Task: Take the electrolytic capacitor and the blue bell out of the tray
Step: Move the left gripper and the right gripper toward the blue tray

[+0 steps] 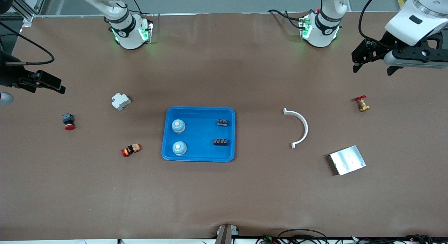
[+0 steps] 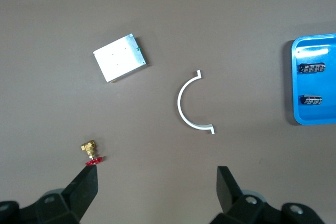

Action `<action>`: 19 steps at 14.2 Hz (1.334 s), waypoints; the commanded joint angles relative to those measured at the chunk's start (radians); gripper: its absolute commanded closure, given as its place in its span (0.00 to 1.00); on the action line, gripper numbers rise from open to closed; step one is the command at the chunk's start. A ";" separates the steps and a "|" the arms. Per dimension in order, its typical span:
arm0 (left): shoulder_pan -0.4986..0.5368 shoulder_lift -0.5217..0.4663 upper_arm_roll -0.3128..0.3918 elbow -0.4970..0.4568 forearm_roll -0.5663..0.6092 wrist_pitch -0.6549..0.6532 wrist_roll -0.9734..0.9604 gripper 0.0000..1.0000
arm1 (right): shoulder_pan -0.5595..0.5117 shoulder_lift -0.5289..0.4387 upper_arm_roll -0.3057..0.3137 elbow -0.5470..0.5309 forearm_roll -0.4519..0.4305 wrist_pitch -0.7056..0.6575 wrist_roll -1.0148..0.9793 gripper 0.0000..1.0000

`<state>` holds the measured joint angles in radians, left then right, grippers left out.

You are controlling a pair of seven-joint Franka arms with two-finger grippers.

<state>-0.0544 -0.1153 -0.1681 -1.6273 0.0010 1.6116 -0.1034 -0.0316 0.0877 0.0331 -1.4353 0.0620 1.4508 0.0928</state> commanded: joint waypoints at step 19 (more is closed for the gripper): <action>-0.021 0.118 -0.085 -0.046 -0.085 0.054 -0.824 0.00 | 0.047 0.098 0.007 -0.013 0.059 0.063 0.098 0.00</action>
<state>-0.0660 -0.0096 -0.2522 -1.6832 -0.0677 1.6477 -0.8490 -0.0195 0.1377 0.0391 -1.4450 0.0999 1.4807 0.1211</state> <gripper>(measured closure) 0.000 0.000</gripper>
